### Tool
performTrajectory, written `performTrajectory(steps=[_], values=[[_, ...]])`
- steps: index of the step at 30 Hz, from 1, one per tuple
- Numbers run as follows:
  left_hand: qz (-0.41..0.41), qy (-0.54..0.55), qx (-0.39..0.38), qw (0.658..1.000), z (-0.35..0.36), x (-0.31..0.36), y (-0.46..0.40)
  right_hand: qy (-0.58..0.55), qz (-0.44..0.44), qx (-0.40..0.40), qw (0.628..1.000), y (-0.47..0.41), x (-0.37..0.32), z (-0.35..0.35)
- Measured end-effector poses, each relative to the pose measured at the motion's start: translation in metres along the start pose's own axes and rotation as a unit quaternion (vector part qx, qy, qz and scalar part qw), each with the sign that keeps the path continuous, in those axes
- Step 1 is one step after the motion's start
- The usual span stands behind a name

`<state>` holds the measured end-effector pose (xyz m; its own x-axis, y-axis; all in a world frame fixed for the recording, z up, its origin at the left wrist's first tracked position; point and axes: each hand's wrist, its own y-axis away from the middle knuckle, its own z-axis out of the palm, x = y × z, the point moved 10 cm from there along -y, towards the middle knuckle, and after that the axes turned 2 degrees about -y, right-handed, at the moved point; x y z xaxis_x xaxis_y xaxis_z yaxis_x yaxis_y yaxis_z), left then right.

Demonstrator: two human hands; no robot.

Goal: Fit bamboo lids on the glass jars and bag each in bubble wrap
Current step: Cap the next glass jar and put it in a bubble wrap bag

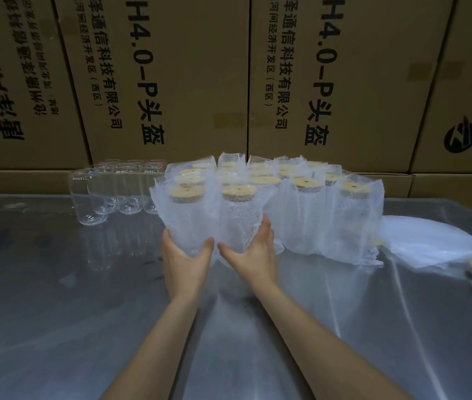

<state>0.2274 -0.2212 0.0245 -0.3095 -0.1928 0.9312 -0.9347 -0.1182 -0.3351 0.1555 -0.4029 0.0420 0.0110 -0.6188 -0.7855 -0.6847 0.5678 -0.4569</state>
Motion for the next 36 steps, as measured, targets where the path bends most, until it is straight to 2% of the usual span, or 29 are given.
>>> performTrajectory(steps=[10, 15, 21, 24, 27, 30, 33, 36], values=[[0.005, 0.016, 0.007, 1.0, 0.003, -0.005, -0.009, 0.024, -0.008, -0.043, 0.999, -0.006, -0.002, 0.015], [0.003, 0.021, -0.003, 1.0, 0.002, -0.001, -0.005, 0.087, -0.011, -0.022, 0.996, -0.001, -0.007, 0.01], [0.0, 0.019, -0.003, 1.0, -0.01, 0.008, 0.004, 0.05, -0.005, 0.001, 0.999, 0.013, -0.011, -0.005], [-0.008, 0.001, -0.029, 1.0, -0.014, 0.01, 0.014, 0.027, 0.009, 0.008, 1.0, 0.027, -0.01, -0.014], [0.004, -0.026, -0.061, 0.998, -0.018, 0.015, 0.029, 0.072, -0.022, 0.002, 0.997, 0.044, -0.014, -0.019], [0.013, -0.032, -0.052, 0.998, -0.031, 0.018, 0.036, 0.15, -0.112, -0.041, 0.981, 0.066, -0.035, -0.013], [0.011, -0.037, -0.014, 0.999, -0.053, 0.015, 0.025, 0.206, -0.215, -0.135, 0.945, 0.093, -0.06, 0.013], [0.042, -0.088, 0.0, 0.995, -0.074, 0.015, -0.003, 0.237, -0.232, -0.227, 0.916, 0.112, -0.069, 0.04]])
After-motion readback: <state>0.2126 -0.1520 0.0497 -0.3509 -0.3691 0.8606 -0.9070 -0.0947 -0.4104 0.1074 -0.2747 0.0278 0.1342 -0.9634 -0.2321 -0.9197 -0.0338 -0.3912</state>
